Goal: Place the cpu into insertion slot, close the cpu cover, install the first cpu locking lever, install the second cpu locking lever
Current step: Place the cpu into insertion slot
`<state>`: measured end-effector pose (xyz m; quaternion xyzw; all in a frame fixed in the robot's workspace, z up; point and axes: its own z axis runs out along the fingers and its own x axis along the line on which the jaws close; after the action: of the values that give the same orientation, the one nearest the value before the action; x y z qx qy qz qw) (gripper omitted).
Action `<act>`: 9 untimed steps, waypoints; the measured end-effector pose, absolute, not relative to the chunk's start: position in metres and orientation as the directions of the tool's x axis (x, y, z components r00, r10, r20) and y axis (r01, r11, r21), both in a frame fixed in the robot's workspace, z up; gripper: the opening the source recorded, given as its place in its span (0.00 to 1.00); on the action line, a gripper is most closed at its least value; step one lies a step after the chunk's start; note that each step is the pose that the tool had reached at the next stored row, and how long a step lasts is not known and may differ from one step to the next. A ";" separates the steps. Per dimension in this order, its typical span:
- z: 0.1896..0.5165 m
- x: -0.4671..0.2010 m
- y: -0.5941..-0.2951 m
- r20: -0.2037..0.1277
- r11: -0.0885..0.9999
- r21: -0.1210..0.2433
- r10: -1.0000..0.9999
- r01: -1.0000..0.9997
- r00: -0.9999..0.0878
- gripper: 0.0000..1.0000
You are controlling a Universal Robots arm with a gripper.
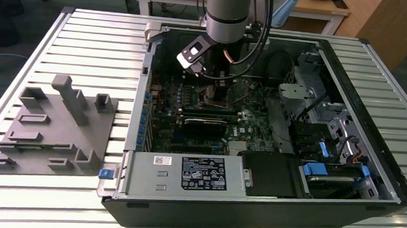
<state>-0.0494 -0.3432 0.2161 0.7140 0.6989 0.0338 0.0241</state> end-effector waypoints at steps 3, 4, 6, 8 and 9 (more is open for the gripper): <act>0.212 -0.050 -0.342 0.016 -0.023 0.082 1.000 0.996 0.021 0.54; 0.211 -0.050 -0.342 0.017 -0.023 0.082 1.000 0.996 0.021 0.54; 0.210 -0.050 -0.340 0.018 -0.023 0.082 1.000 0.996 0.022 0.54; 0.208 -0.050 -0.337 0.018 -0.024 0.082 1.000 0.996 0.022 0.54; 0.207 -0.050 -0.337 0.018 -0.025 0.082 1.000 0.996 0.023 0.54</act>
<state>-0.0500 -0.3367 0.2068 0.7149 0.6979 0.0352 0.0228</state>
